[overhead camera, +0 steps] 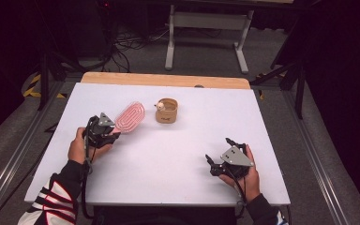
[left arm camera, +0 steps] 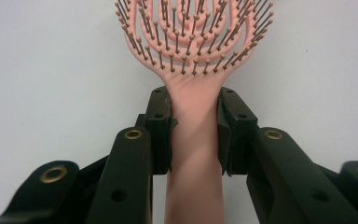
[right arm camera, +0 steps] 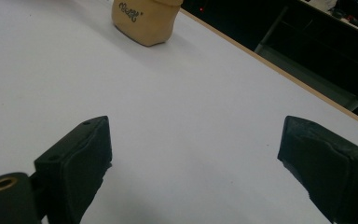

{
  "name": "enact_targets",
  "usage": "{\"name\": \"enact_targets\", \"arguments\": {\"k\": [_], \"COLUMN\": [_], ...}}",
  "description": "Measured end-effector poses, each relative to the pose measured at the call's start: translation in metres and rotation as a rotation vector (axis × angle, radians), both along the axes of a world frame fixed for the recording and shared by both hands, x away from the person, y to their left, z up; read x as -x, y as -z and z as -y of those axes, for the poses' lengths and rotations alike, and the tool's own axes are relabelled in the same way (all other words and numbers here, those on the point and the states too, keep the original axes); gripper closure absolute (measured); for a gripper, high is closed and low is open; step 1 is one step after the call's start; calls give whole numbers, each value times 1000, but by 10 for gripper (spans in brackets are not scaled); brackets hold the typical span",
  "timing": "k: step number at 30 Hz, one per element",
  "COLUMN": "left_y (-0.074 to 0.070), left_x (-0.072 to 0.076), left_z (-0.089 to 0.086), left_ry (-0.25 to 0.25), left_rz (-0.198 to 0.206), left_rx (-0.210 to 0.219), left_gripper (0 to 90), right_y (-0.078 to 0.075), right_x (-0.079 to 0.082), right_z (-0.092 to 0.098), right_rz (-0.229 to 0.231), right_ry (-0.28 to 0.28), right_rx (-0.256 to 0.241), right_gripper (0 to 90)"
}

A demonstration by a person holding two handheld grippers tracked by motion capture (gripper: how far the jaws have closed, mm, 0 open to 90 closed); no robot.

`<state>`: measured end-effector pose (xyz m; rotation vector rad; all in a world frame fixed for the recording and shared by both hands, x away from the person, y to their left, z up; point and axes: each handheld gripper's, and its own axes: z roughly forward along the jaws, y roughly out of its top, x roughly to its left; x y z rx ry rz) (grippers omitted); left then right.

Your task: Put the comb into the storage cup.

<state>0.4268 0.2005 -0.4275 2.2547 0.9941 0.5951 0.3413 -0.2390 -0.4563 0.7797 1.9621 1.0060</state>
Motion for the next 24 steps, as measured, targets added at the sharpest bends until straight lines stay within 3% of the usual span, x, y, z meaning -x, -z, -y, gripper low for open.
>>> {"name": "enact_targets", "arguments": {"k": [1,3,7,9,10,12,13,18,24], "left_y": [0,-7,-13,-14,-17,-18,-20,-21,-22], "left_x": [0,8,15,17,21,24,26,33,42], "left_z": [0,-1,-1,-2,-1,0,1,8,15], "left_ry": [0,-14,-15,-16,-11,-16,-10,-17,13], "left_rz": [0,59,121,131,164,184,203,257,312], "left_rx": [0,14,42,55,75,86,96,124,177], "left_gripper": [696,697,696,696,697,697,697,697,697], "right_y": [0,-2,-10,-14,-17,-18,-22,-34,-43], "right_x": [0,-1,-6,-9,-11,-12,-15,-21,-29], "right_z": [0,-1,-4,-5,-6,-8,-9,-14,-23], "right_rz": [4,5,13,15,13,13,16,23,33], "right_ry": [0,0,-18,-27,-35,-40,-50,-57,-46], "right_rx": [-5,-24,-97,-135,-156,-168,-201,-272,-285], "right_gripper": [99,94,85,84,79,75,71,65,63]}}
